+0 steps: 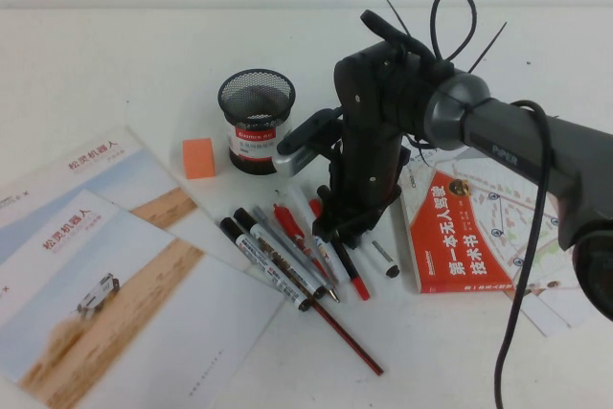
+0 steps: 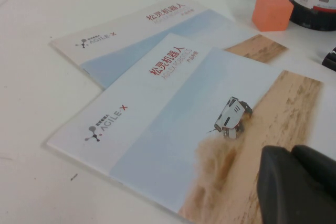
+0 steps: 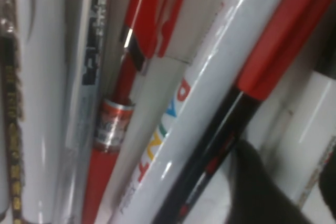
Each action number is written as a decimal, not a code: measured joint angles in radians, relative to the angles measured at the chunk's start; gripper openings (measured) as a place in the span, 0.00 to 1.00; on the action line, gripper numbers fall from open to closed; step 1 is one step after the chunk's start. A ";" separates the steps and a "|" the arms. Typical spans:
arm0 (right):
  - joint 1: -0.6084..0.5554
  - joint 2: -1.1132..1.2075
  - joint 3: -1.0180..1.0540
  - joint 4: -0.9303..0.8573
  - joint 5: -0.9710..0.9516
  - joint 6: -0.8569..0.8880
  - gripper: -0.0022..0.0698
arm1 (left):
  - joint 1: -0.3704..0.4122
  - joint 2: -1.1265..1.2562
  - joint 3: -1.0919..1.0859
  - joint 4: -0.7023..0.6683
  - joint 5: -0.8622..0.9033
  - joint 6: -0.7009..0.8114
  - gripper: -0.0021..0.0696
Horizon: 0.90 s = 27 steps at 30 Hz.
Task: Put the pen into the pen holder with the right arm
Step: Pick up the pen on the table, then place the pen onto the pen holder
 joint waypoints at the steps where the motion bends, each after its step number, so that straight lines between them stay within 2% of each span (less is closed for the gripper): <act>1: 0.000 0.000 0.000 0.002 0.000 0.000 0.36 | 0.000 0.000 0.000 0.000 0.000 0.000 0.03; 4: 0.001 0.002 -0.011 0.001 0.002 0.003 0.20 | 0.000 0.000 0.000 0.000 0.000 0.000 0.03; 10: -0.005 -0.086 0.003 0.065 -0.036 0.059 0.21 | 0.000 0.000 0.000 0.000 0.000 0.000 0.03; 15: -0.005 -0.273 0.188 0.206 -0.360 0.062 0.21 | 0.000 0.000 0.000 0.000 0.000 0.000 0.03; 17: -0.005 -0.338 0.281 0.301 -0.503 0.009 0.21 | 0.000 0.000 0.000 0.000 0.000 0.000 0.03; 20: -0.005 -0.384 0.401 0.493 -0.673 -0.161 0.21 | 0.000 0.000 0.000 0.000 0.000 0.000 0.03; 26: -0.005 -0.387 0.461 1.060 -0.809 -0.815 0.21 | 0.000 0.000 0.000 0.000 0.000 0.000 0.03; 27: -0.005 -0.387 0.461 1.109 -0.818 -0.881 0.21 | 0.000 0.000 0.000 0.000 0.000 0.000 0.03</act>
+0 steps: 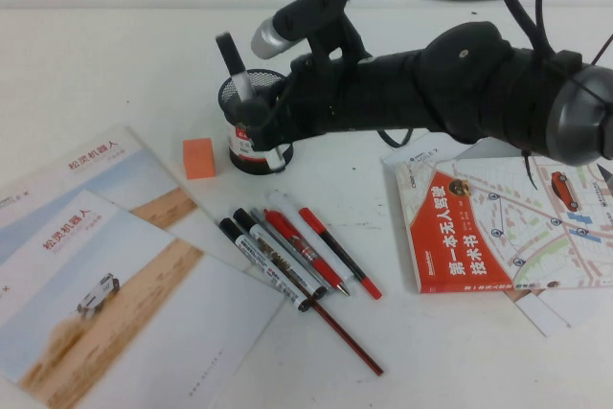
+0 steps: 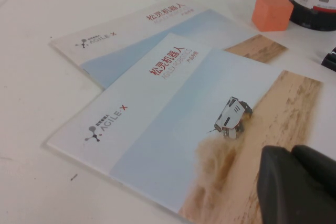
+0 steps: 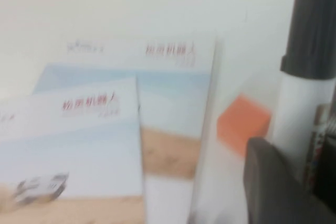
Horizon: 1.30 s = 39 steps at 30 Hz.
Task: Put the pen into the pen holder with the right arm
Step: Place the pen onto the pen holder
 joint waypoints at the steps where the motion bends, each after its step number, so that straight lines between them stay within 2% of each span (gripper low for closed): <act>1: 0.000 0.000 0.000 0.039 -0.016 -0.058 0.21 | 0.000 0.000 0.000 0.000 0.000 0.000 0.03; 4: 0.009 0.000 0.000 0.044 -0.086 -0.103 0.21 | 0.000 0.000 0.000 0.000 0.000 0.000 0.03; 7: 0.024 0.000 0.000 -0.116 -0.177 0.048 0.21 | 0.000 0.000 0.000 0.000 0.000 0.000 0.03; 14: 0.033 0.002 0.000 -0.763 -0.391 0.819 0.21 | 0.000 0.000 0.000 0.000 0.000 0.000 0.03; 17: 0.033 0.019 0.000 -1.095 -0.568 1.182 0.21 | 0.000 0.000 0.000 0.000 0.000 0.000 0.03; 20: 0.033 0.054 0.000 -1.310 -0.804 1.359 0.21 | 0.000 0.000 0.000 0.000 0.000 0.000 0.03; 24: 0.033 0.105 0.000 -1.372 -0.969 1.401 0.21 | 0.000 0.000 0.000 0.000 0.000 0.000 0.03; 39: 0.010 0.264 0.000 -1.320 -1.111 1.393 0.21 | 0.000 0.000 0.000 0.000 0.000 0.000 0.03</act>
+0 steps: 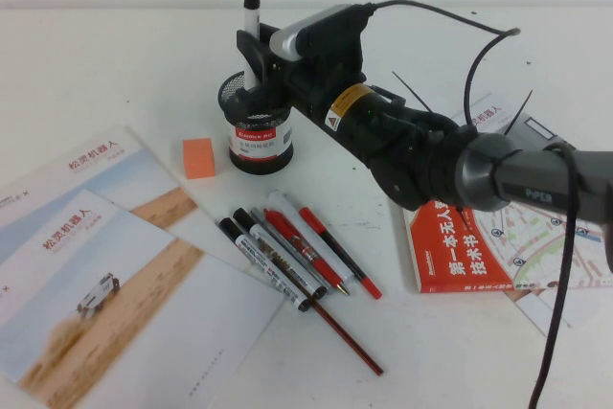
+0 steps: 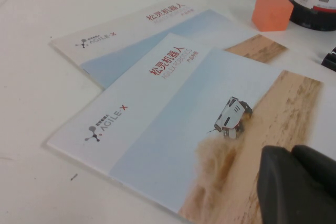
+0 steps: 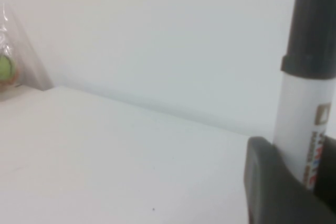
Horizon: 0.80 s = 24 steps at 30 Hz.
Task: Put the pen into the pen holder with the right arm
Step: Place the pen onto the pen holder
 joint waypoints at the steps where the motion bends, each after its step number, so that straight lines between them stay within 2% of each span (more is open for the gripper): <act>1: 0.000 0.008 0.000 0.000 -0.002 0.000 0.21 | 0.000 0.000 0.000 0.000 0.000 0.000 0.03; 4: 0.000 0.021 0.000 0.002 -0.002 0.000 0.25 | 0.000 0.000 0.000 0.000 0.000 0.000 0.03; 10: 0.000 0.031 0.000 0.008 0.018 0.000 0.56 | 0.000 0.000 0.000 0.000 0.000 0.000 0.03; 14: 0.000 0.024 0.000 0.013 0.027 0.000 0.61 | 0.000 0.000 0.000 0.000 0.000 0.000 0.03; 17: 0.000 -0.015 0.004 -0.033 0.050 0.011 0.54 | 0.000 0.000 0.000 0.000 0.000 0.000 0.03; 20: 0.000 -0.095 0.044 -0.094 0.048 0.039 0.34 | 0.000 0.000 0.000 0.000 0.000 0.000 0.03; 22: 0.000 -0.173 0.097 -0.111 0.017 0.049 0.16 | 0.000 0.000 0.000 0.000 0.000 0.000 0.03; 24: 0.000 -0.250 0.170 -0.112 -0.026 0.050 0.08 | 0.000 0.000 0.000 0.000 0.000 0.000 0.03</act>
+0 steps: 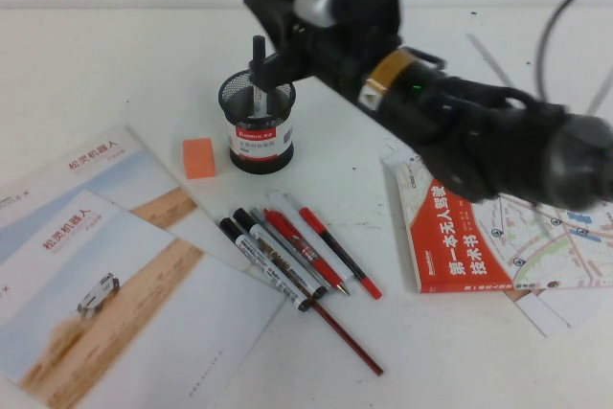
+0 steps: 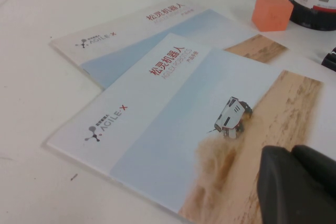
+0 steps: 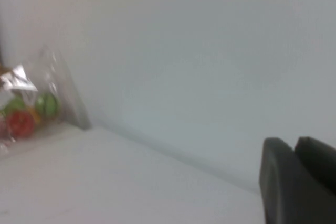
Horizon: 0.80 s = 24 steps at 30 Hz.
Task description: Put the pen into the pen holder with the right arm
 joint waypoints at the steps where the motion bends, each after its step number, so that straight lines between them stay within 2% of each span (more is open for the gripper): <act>1: 0.000 -0.054 0.057 0.002 -0.027 -0.005 0.05 | 0.000 0.000 0.000 0.000 0.000 0.000 0.03; 6: 0.000 -0.265 0.299 0.051 -0.050 -0.121 0.01 | 0.000 0.000 0.000 0.000 0.000 0.000 0.03; 16: 0.000 -0.706 0.645 0.080 0.183 -0.194 0.00 | 0.000 0.000 0.000 0.000 0.000 0.000 0.03; 24: 0.000 -0.846 0.852 0.298 0.240 -0.233 0.00 | 0.000 0.000 0.000 0.000 0.000 0.000 0.03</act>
